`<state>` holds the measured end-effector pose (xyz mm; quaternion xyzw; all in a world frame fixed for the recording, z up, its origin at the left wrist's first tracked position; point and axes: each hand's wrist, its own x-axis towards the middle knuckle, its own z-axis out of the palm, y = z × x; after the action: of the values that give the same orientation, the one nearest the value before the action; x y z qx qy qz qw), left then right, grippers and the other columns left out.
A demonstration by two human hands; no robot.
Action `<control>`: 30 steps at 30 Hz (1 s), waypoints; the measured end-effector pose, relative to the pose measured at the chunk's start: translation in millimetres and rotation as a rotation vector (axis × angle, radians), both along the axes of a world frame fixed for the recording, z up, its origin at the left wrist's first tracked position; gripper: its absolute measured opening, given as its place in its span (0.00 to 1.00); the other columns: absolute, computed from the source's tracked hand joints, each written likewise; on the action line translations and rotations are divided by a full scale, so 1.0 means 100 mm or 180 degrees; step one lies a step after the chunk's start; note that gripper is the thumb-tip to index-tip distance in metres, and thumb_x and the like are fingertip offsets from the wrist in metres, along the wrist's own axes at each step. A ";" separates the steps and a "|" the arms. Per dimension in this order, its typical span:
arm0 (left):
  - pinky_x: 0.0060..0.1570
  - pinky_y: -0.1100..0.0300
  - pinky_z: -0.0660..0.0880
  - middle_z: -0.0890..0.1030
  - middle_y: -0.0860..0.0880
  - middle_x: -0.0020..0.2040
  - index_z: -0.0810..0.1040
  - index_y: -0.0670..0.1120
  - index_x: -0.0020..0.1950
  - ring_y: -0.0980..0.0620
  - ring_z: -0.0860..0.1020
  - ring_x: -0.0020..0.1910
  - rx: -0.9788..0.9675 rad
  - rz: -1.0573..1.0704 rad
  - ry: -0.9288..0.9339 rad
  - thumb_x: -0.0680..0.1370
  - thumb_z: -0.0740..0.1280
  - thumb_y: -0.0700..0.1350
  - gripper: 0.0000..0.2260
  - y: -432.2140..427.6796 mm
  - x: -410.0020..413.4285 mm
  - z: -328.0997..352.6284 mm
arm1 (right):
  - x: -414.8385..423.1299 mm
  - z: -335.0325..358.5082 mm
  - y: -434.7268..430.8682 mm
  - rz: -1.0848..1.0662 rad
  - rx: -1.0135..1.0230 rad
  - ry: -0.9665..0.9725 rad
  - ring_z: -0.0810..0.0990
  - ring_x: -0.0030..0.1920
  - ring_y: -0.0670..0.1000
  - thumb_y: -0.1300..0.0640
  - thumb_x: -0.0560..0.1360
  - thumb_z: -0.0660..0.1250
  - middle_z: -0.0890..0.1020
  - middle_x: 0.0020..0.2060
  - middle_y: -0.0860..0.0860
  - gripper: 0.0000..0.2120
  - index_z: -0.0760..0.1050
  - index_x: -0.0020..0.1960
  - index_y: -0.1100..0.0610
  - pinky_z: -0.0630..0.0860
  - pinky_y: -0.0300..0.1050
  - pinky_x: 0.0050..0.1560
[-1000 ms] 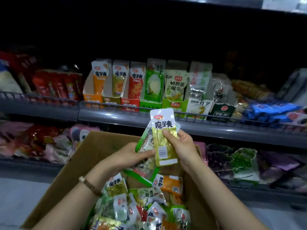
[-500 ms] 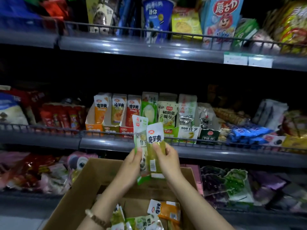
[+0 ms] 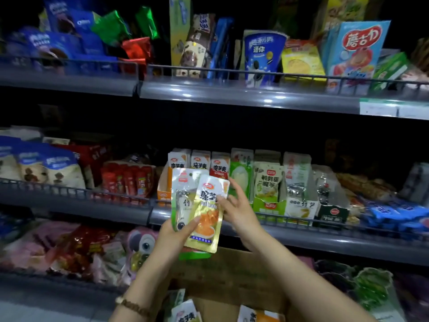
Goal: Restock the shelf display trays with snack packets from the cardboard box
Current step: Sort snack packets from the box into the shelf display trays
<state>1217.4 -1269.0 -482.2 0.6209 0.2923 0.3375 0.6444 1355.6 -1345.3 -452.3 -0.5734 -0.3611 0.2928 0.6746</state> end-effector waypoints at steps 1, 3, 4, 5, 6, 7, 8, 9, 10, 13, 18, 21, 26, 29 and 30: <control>0.37 0.60 0.79 0.86 0.49 0.44 0.80 0.49 0.51 0.50 0.84 0.42 0.0065 -0.0044 0.0056 0.75 0.70 0.44 0.06 0.07 -0.05 0.02 | 0.02 0.03 0.04 0.0099 0.0013 -0.0132 0.81 0.52 0.50 0.63 0.77 0.64 0.80 0.55 0.50 0.27 0.60 0.69 0.43 0.81 0.44 0.48; 0.33 0.62 0.78 0.86 0.49 0.43 0.79 0.48 0.52 0.51 0.84 0.41 0.0110 -0.0109 0.0110 0.74 0.71 0.44 0.08 0.21 -0.13 0.05 | 0.06 0.11 0.12 0.0288 -0.0044 -0.0319 0.83 0.48 0.51 0.65 0.76 0.65 0.82 0.53 0.53 0.28 0.63 0.68 0.43 0.82 0.43 0.41; 0.32 0.62 0.78 0.86 0.48 0.43 0.79 0.46 0.52 0.50 0.84 0.40 0.0087 -0.0100 0.0109 0.73 0.71 0.43 0.09 0.29 -0.16 0.06 | 0.09 0.13 0.19 0.0369 -0.0111 -0.0343 0.84 0.47 0.51 0.65 0.75 0.66 0.83 0.52 0.55 0.27 0.66 0.68 0.45 0.81 0.42 0.39; 0.32 0.61 0.78 0.86 0.47 0.43 0.79 0.45 0.52 0.49 0.84 0.40 0.0068 -0.0072 0.0110 0.73 0.71 0.43 0.09 0.37 -0.20 0.07 | 0.11 0.14 0.25 0.0438 -0.0205 -0.0322 0.84 0.46 0.52 0.66 0.74 0.67 0.83 0.52 0.56 0.25 0.68 0.68 0.48 0.81 0.42 0.39; 0.32 0.59 0.79 0.85 0.45 0.43 0.79 0.44 0.52 0.47 0.84 0.40 0.0056 -0.0015 0.0127 0.72 0.72 0.43 0.10 0.46 -0.22 0.06 | 0.13 0.15 0.32 0.0487 -0.0336 -0.0256 0.84 0.47 0.53 0.66 0.74 0.68 0.83 0.52 0.57 0.25 0.69 0.67 0.50 0.82 0.43 0.39; 0.34 0.56 0.79 0.85 0.45 0.44 0.79 0.44 0.52 0.46 0.84 0.40 0.0065 0.0058 0.0163 0.72 0.72 0.43 0.11 0.55 -0.23 0.05 | 0.15 0.14 0.38 0.0535 -0.0467 -0.0189 0.84 0.47 0.54 0.66 0.73 0.68 0.83 0.53 0.58 0.24 0.69 0.66 0.53 0.82 0.44 0.40; 0.37 0.54 0.80 0.85 0.44 0.43 0.80 0.44 0.52 0.45 0.84 0.41 0.0073 0.0143 0.0209 0.72 0.72 0.45 0.11 0.64 -0.23 0.04 | 0.17 0.14 0.44 0.0594 -0.0598 -0.0158 0.84 0.47 0.55 0.67 0.73 0.69 0.83 0.53 0.59 0.23 0.70 0.66 0.55 0.82 0.44 0.41; 0.40 0.51 0.80 0.85 0.44 0.43 0.80 0.44 0.51 0.44 0.84 0.41 0.0072 0.0238 0.0240 0.73 0.71 0.46 0.10 0.72 -0.23 0.03 | 0.20 0.13 0.50 0.0652 -0.0716 -0.0206 0.83 0.47 0.55 0.67 0.73 0.69 0.83 0.53 0.58 0.22 0.71 0.65 0.56 0.82 0.43 0.41; 0.42 0.50 0.80 0.85 0.44 0.42 0.80 0.44 0.50 0.43 0.84 0.42 0.0057 0.0335 0.0242 0.74 0.70 0.47 0.08 0.81 -0.22 0.01 | 0.24 0.13 0.55 0.0684 -0.0796 -0.0308 0.84 0.47 0.53 0.67 0.72 0.69 0.83 0.53 0.58 0.21 0.72 0.63 0.56 0.82 0.41 0.41; 0.40 0.60 0.77 0.84 0.49 0.41 0.80 0.47 0.47 0.49 0.82 0.43 0.0196 0.0550 0.0251 0.77 0.67 0.47 0.05 1.06 -0.18 0.01 | 0.43 0.25 0.74 0.0353 -0.0612 -0.0614 0.84 0.39 0.47 0.68 0.72 0.68 0.83 0.51 0.59 0.19 0.73 0.62 0.59 0.80 0.36 0.35; 0.38 0.66 0.72 0.81 0.53 0.44 0.77 0.46 0.54 0.54 0.79 0.45 0.0437 0.0622 0.0413 0.78 0.66 0.47 0.08 1.52 -0.05 0.05 | 1.03 0.51 1.30 -0.0961 -0.0195 -0.1414 0.82 0.45 0.48 0.68 0.73 0.69 0.79 0.55 0.62 0.18 0.71 0.61 0.69 0.79 0.38 0.40; 0.54 0.54 0.74 0.82 0.50 0.49 0.78 0.47 0.56 0.50 0.80 0.50 0.0430 0.0465 0.0512 0.76 0.67 0.51 0.12 1.68 0.10 0.04 | 1.31 0.55 1.64 -0.1372 -0.0568 -0.1853 0.80 0.54 0.59 0.60 0.73 0.71 0.80 0.55 0.60 0.18 0.75 0.60 0.67 0.77 0.47 0.45; 0.46 0.57 0.75 0.84 0.51 0.41 0.80 0.48 0.47 0.50 0.82 0.45 0.0498 0.0324 0.0416 0.77 0.66 0.47 0.04 1.79 0.31 0.03 | 1.37 0.42 1.96 -0.0997 -0.1133 -0.3117 0.81 0.51 0.56 0.55 0.73 0.70 0.82 0.50 0.56 0.15 0.77 0.57 0.60 0.78 0.49 0.49; 0.52 0.53 0.76 0.85 0.50 0.43 0.79 0.49 0.48 0.49 0.82 0.46 0.0455 0.0229 0.0404 0.76 0.67 0.49 0.05 1.80 0.38 -0.01 | 1.31 0.24 2.07 -0.0746 -0.1207 -0.3751 0.79 0.54 0.54 0.58 0.72 0.71 0.82 0.54 0.53 0.18 0.74 0.61 0.54 0.75 0.47 0.53; 0.53 0.52 0.76 0.85 0.49 0.43 0.80 0.49 0.48 0.48 0.83 0.46 0.0456 0.0195 0.0410 0.76 0.67 0.49 0.06 1.79 0.39 -0.02 | 1.31 0.21 2.11 -0.0762 -0.1282 -0.4027 0.78 0.56 0.55 0.57 0.72 0.71 0.81 0.55 0.53 0.20 0.73 0.62 0.53 0.72 0.47 0.54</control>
<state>1256.7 -1089.9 -484.3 0.6765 0.3271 0.3364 0.5676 1486.8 -1134.6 -431.5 -0.7851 -0.5590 -0.1146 0.2410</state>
